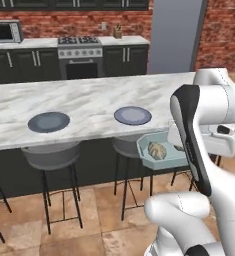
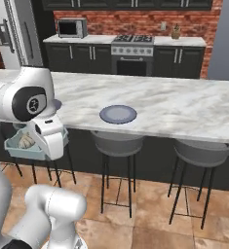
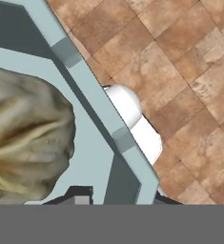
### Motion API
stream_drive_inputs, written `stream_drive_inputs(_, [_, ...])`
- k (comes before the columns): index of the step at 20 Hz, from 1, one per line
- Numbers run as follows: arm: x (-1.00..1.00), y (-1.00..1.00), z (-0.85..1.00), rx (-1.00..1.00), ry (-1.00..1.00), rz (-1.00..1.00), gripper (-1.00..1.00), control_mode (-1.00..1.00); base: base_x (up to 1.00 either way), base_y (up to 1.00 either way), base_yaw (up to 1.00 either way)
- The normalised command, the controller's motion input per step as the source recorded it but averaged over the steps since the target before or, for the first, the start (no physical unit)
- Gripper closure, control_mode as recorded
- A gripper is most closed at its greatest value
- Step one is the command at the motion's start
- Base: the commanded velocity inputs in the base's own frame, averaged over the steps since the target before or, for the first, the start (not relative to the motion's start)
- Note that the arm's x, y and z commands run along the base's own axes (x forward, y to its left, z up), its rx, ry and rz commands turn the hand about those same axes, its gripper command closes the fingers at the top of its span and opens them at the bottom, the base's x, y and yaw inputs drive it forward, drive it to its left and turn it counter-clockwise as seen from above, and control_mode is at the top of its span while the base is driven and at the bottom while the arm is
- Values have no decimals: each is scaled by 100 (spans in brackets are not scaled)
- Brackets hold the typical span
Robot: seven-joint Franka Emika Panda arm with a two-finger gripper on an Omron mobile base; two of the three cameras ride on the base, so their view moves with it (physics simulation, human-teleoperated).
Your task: Place two dumplings into each of the tupperware containers and then place the containers in the fridge.
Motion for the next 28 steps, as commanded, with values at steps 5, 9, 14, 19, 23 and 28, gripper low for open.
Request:
stream_drive_inputs(5, [0,0,0,0,0,0,100,100,-17,100,3])
stream_drive_inputs(9, [0,0,0,0,0,0,100,100,2,100,0])
stream_drive_inputs(14, [0,0,0,0,0,0,100,100,13,100,0])
stream_drive_inputs(19, [0,0,0,0,0,0,100,100,22,100,0])
stream_drive_inputs(23, [0,0,0,0,0,0,100,100,32,100,-1])
stream_drive_inputs(28, [0,0,0,0,0,0,100,100,23,100,0])
